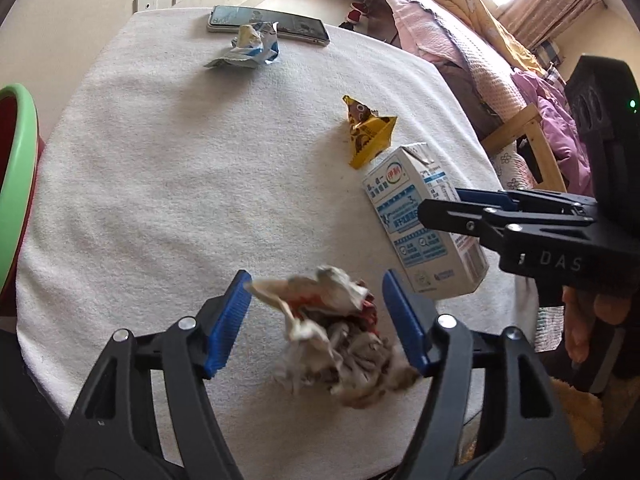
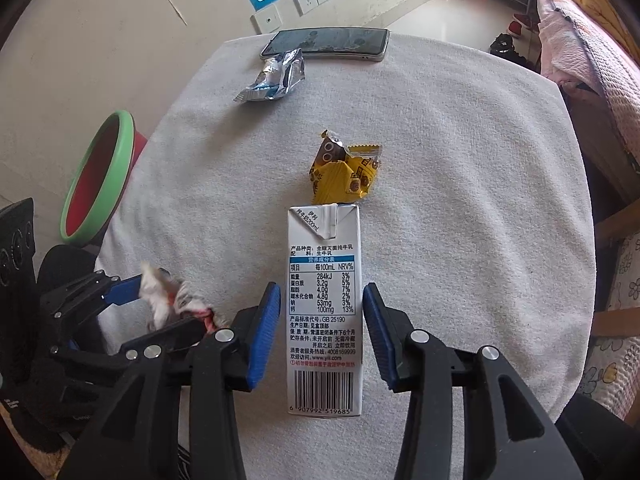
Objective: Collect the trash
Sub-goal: 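Lift the crumpled paper with the left gripper while the right lifts the milk carton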
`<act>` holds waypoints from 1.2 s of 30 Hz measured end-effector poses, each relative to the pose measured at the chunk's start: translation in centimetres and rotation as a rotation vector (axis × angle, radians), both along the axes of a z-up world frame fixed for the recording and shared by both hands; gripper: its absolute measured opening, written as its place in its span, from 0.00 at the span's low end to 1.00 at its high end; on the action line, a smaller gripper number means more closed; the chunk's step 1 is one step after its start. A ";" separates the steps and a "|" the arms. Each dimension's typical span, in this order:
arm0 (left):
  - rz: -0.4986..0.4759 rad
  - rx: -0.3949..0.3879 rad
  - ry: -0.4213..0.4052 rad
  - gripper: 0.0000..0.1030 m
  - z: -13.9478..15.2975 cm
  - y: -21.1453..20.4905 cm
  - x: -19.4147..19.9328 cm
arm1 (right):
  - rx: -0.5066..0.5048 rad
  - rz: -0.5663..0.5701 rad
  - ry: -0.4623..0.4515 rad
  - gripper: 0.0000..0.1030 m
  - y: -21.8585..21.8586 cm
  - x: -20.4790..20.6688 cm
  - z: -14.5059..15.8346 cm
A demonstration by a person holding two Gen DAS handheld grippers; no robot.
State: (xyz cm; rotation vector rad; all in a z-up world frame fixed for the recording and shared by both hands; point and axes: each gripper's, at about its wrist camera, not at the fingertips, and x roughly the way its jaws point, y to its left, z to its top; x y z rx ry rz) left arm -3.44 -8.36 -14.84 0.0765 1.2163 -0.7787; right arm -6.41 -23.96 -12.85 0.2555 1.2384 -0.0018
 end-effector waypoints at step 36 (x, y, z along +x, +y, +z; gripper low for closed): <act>-0.002 0.065 -0.007 0.43 -0.5 0.5 -2.1 | -0.047 0.060 0.037 0.40 1.4 0.0 -0.8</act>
